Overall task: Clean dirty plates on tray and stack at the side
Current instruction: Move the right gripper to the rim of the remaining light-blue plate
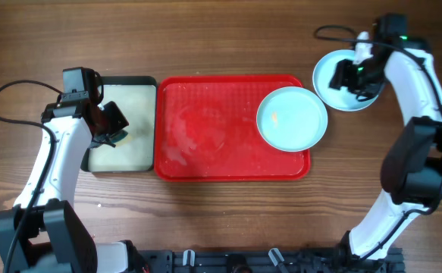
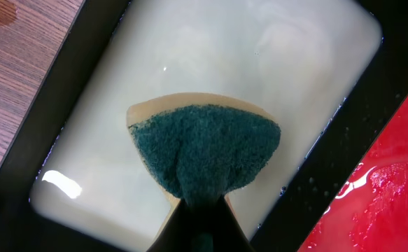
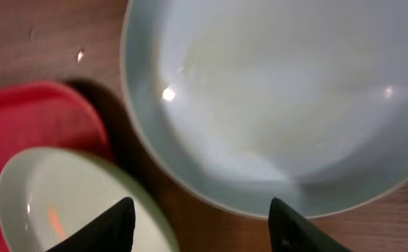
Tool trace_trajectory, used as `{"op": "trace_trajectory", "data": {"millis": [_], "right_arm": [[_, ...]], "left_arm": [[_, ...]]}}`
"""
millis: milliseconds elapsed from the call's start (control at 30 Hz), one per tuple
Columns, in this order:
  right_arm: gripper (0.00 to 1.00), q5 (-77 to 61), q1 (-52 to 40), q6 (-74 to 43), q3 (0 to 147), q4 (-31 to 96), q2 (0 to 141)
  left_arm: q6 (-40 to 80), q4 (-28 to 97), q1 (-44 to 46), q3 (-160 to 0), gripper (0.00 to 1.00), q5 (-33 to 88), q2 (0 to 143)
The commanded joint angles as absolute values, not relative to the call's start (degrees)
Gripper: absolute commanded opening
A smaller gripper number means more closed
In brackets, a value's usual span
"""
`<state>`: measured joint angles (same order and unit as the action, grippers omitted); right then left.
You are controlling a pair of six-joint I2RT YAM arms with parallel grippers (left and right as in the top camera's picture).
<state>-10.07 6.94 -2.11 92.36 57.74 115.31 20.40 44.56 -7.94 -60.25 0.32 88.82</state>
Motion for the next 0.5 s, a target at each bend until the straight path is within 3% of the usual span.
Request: {"op": "trace_trajectory", "data": {"millis": [0,67,200,467], "right_arm": [[0.59,-4.5,4.0,0.0,93.1,60.9,115.9],[0.56,-2.8,3.1,0.0,93.1,61.6,115.9],[0.37,-2.3,2.3,-0.2,92.6,62.9,115.9],[0.31,-3.4,1.8,-2.1,88.5,63.2,115.9]], "left_arm": [[19.7,44.4,-8.1,-59.9,0.05,1.0,88.2],[19.7,44.4,-8.1,-59.9,0.05,1.0,88.2],[19.7,44.4,-8.1,-59.9,0.05,1.0,88.2],[19.7,44.3,-8.1,-59.9,0.05,1.0,88.2]]}}
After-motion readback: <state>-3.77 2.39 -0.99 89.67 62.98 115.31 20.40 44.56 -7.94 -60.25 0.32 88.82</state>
